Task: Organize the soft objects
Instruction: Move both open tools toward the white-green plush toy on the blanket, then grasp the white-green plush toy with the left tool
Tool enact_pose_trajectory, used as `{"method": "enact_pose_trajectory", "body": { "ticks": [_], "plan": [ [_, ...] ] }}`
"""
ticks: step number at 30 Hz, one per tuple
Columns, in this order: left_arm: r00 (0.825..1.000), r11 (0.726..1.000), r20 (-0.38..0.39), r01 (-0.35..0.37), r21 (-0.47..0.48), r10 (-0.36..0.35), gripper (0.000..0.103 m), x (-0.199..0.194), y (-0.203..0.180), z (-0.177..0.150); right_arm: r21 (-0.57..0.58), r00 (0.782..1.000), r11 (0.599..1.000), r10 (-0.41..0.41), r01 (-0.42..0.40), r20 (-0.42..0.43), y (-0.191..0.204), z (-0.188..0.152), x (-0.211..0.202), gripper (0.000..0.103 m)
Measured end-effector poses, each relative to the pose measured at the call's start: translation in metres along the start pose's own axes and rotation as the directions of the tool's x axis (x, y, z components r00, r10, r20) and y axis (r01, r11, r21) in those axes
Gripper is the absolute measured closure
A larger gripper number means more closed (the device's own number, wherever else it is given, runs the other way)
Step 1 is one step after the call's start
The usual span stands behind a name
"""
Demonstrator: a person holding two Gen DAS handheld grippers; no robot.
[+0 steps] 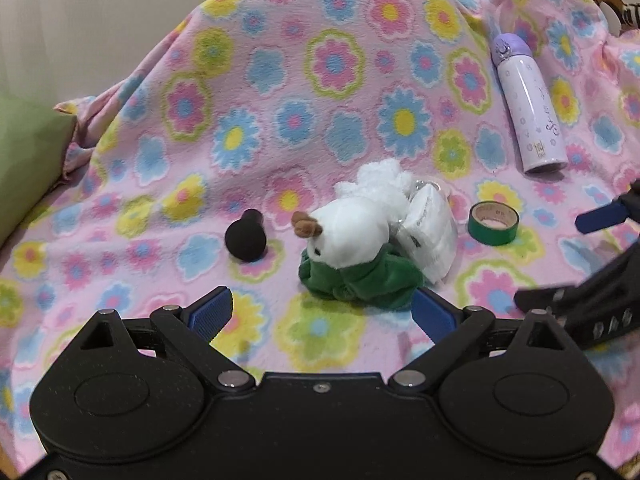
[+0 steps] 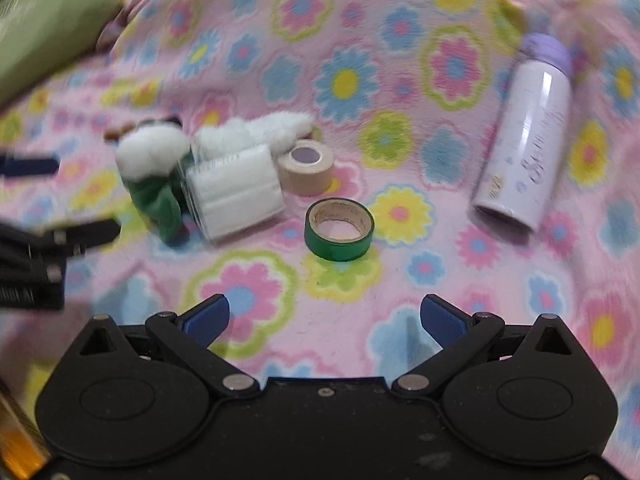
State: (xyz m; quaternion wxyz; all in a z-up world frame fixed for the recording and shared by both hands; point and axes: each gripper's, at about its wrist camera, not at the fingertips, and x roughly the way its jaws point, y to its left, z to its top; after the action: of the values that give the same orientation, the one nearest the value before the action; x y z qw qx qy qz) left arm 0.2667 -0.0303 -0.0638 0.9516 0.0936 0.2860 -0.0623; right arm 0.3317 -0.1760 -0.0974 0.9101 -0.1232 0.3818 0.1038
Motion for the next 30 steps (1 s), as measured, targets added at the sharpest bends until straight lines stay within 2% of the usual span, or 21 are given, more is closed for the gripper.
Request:
{"method": "enact_pose_trajectory", "body": {
  "ticks": [7, 15, 22, 28, 30],
  "plan": [
    [1.0, 0.998, 0.012, -0.016, -0.058, 0.016, 0.009, 0.024, -0.001, 0.01, 0.045, 0.998, 0.999, 0.02, -0.023, 0.065, 0.0, -0.003, 0.018, 0.001],
    [0.999, 0.987, 0.013, -0.027, -0.158, 0.03, 0.002, 0.044, 0.019, 0.016, 0.089, 0.997, 0.995, 0.045, -0.051, 0.067, -0.004, -0.001, 0.03, 0.001],
    [0.998, 0.97, 0.027, -0.053, -0.235, 0.061, 0.002, 0.038, 0.051, 0.008, 0.095, 0.997, 0.995, 0.037, -0.044, 0.071, -0.003, -0.001, 0.031, 0.001],
    [0.995, 0.962, 0.018, -0.086, -0.257, 0.094, 0.002, 0.026, 0.073, -0.002, 0.097, 0.997, 0.994, 0.037, -0.044, 0.071, -0.003, -0.001, 0.03, 0.001],
    [0.997, 0.962, 0.012, -0.075, -0.263, 0.081, 0.002, 0.022, 0.078, -0.006, 0.096, 0.997, 0.994, 0.037, -0.043, 0.071, -0.003, -0.001, 0.03, 0.001]
  ]
}}
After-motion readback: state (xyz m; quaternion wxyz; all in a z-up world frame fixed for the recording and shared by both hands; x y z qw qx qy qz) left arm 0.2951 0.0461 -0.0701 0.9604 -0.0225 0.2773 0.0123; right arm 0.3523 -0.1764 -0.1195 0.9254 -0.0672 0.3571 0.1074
